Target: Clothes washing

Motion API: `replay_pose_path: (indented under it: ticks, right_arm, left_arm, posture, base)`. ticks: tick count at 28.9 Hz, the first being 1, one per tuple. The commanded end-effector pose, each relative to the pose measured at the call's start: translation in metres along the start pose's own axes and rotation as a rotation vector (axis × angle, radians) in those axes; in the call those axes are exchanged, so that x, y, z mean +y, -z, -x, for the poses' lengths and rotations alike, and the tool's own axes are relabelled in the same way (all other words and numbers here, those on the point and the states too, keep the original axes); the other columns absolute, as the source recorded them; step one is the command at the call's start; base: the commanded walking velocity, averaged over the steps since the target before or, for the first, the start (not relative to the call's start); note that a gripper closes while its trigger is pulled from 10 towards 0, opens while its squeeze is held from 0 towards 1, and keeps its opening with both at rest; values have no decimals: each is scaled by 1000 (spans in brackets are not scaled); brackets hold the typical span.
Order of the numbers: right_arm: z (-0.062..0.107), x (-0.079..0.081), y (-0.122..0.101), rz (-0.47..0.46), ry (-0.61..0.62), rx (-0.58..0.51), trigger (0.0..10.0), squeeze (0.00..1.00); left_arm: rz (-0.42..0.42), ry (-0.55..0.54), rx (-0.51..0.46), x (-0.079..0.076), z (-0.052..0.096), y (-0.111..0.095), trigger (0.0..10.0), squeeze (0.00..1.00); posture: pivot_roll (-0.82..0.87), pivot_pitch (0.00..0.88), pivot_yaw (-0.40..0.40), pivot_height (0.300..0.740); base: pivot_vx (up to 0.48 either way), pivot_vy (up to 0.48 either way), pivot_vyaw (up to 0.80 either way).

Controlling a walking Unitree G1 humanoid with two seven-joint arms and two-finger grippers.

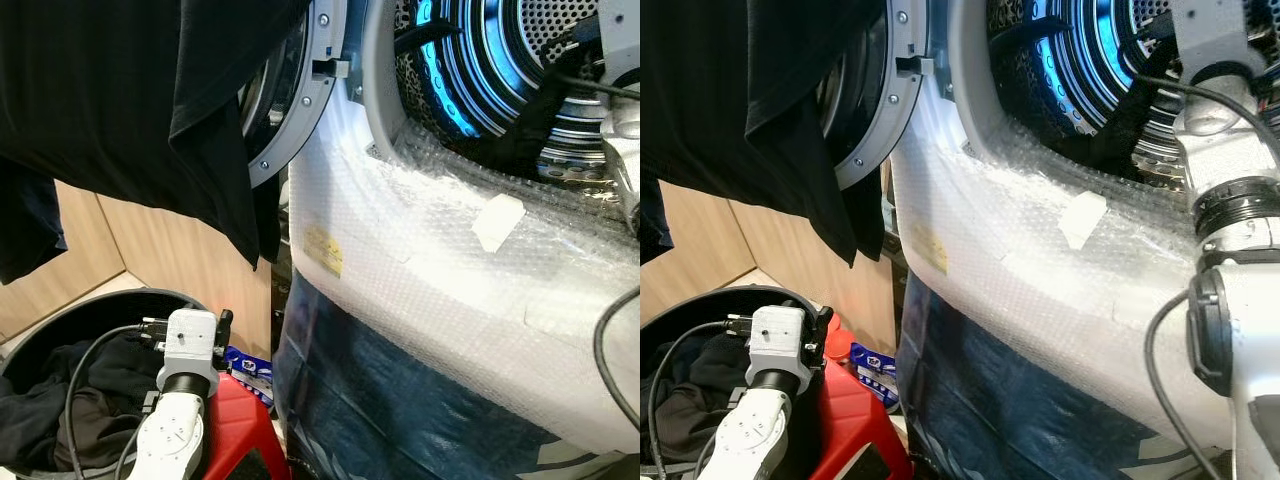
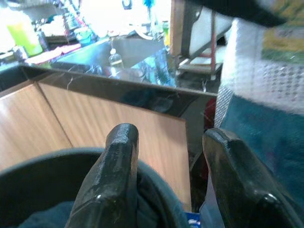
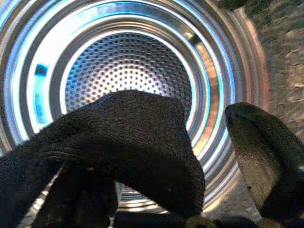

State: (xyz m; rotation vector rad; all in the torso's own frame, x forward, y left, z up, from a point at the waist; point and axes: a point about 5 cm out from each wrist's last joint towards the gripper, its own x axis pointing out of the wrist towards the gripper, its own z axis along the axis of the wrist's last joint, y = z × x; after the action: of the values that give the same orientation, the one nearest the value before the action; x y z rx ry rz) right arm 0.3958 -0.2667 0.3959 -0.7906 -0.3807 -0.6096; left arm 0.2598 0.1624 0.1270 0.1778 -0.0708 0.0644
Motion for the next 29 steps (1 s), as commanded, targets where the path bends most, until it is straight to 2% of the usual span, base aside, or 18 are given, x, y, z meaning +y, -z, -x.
replay_pose_path:
  ticks: [1, 2, 6, 7, 9, 10, 11, 12, 15, 18, 20, 21, 22, 23, 24, 25, 27, 29]
  right_arm:
    - [0, -5, 4, 37, 27, -15, 10000, 1000]
    - [1, -4, 4, 101, 33, -42, 10000, 1000]
    - [3, 1, 1, 246, 24, -106, 10000, 1000]
    - [5, 7, -12, 497, 40, -275, 10000, 1000]
    - [8, 12, -19, 662, 48, -396, 10000, 1000]
    - [8, 14, -21, 698, 49, -424, 10000, 1000]
    - [10, 18, -23, 797, 42, -485, 10000, 1000]
    - [10, 18, -23, 797, 42, -485, 10000, 1000]
    - [16, 29, -23, 1064, 11, -646, 10000, 1000]
    - [17, 32, -22, 1177, -7, -713, 10000, 1000]
    - [17, 31, -22, 1191, -4, -721, 10000, 1000]
    - [16, 30, -24, 1250, 11, -749, 10000, 1000]
    - [16, 30, -24, 1250, 11, -749, 10000, 1000]
    - [16, 30, -25, 1296, 16, -765, 10000, 43]
    - [15, 29, -27, 1344, 20, -781, 10000, 0]
    - [15, 28, -28, 1350, 20, -782, 10000, 0]
    - [14, 30, -30, 1467, -7, -801, 10000, 0]
    - [15, 32, -33, 1504, -14, -859, 10000, 0]
  left_arm:
    - [-21, 19, 13, -1, 2, 1, 10000, 0]
    - [-22, 24, 15, -1, 3, 1, 10000, 0]
    - [-34, 42, 15, -2, 2, 1, 10000, 0]
    - [-44, 54, 7, -4, 2, -1, 10000, 0]
    - [-47, 58, 4, -4, 2, -2, 10000, 0]
    - [-46, 58, 4, -4, 2, -2, 10000, 0]
    - [-45, 58, 3, -4, 2, -2, 10000, 0]
    - [-45, 58, 3, -4, 2, -2, 10000, 0]
    - [-46, 57, -2, -4, 0, -4, 10000, 0]
    - [-46, 48, -4, -2, 0, -6, 10000, 0]
    - [-46, 45, -5, -1, 0, -6, 10000, 0]
    - [-47, 42, -5, 0, -1, -6, 10000, 0]
    - [-47, 42, -5, 0, -1, -6, 10000, 0]
    - [-47, 41, -4, 0, 0, -6, 10000, 0]
    - [-48, 39, -3, 0, -1, -6, 10000, 0]
    - [-48, 39, -3, 0, -1, -6, 10000, 0]
    - [-50, 39, -3, 1, -1, -6, 10000, 0]
    - [-49, 40, -5, 1, -2, -8, 10000, 0]
  posture:
    - [52, 0, -21, 740]
    - [48, 0, -13, 740]
    - [47, 0, -7, 740]
    - [48, 0, -5, 740]
    - [48, 0, -5, 740]
    - [48, 0, -5, 740]
    - [48, 0, -5, 740]
    - [48, 0, -5, 740]
    - [55, 0, -18, 740]
    - [58, 0, -21, 740]
    - [59, 0, -21, 740]
    - [59, 0, -20, 740]
    - [59, 0, -20, 740]
    - [59, 0, -19, 740]
    - [60, 0, -19, 740]
    - [60, 0, -19, 740]
    - [57, 0, -10, 740]
    - [57, 0, -10, 740]
  base:
    - [0, 0, 0]
    - [0, 0, 0]
    - [0, 0, 0]
    - [0, 0, 0]
    - [0, 0, 0]
    - [0, 0, 0]
    - [0, 0, 0]
    - [0, 0, 0]
    - [0, 0, 0]
    - [0, 0, 0]
    - [0, 0, 0]
    - [0, 0, 0]
    - [0, 0, 0]
    - [0, 0, 0]
    - [0, 0, 0]
    - [0, 0, 0]
    - [0, 0, 0]
    - [0, 0, 0]
